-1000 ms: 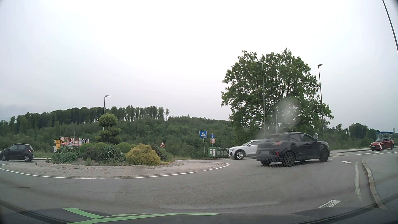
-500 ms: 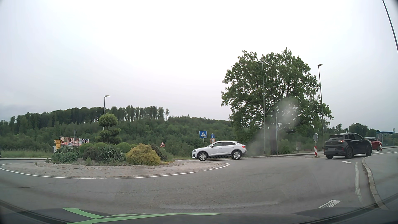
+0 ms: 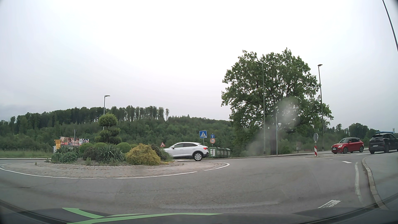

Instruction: Follow the waypoints while adhering to traffic rules and regulations

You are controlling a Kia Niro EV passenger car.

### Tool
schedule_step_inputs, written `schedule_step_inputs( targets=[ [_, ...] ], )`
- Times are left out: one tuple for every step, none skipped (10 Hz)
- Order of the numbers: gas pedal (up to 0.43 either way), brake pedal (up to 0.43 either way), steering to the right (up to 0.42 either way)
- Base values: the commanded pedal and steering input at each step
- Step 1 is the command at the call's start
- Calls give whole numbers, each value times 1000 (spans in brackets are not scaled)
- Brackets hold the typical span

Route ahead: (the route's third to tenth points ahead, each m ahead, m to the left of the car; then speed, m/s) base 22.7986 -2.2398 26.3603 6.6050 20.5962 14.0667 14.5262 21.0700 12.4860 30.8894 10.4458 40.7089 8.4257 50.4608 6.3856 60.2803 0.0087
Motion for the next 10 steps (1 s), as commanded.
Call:
schedule_step_inputs(
  targets=[
    [0,238,86],
    [0,238,86],
    [0,238,86],
    [0,238,86],
    [0,183,86],
    [0,0,86],
    [0,0,86],
    [0,0,86],
    [0,0,86],
    [0,0,86]
  ],
)
